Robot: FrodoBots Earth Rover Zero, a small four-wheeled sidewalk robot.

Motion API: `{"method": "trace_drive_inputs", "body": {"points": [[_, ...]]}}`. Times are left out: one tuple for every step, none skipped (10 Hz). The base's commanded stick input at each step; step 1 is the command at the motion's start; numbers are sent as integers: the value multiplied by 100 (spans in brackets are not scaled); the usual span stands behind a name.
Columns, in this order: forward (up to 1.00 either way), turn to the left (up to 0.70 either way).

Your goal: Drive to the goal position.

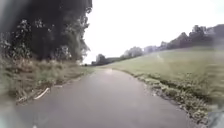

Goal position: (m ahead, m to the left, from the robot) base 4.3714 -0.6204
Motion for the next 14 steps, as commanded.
{"method": "trace_drive_inputs", "body": {"points": [[100, -17], [100, -8], [100, 0], [100, 0], [100, 0], [100, 0], [100, 0], [100, 0], [100, 0], [100, 0], [100, 0], [100, 0], [100, 0], [100, 0]]}}
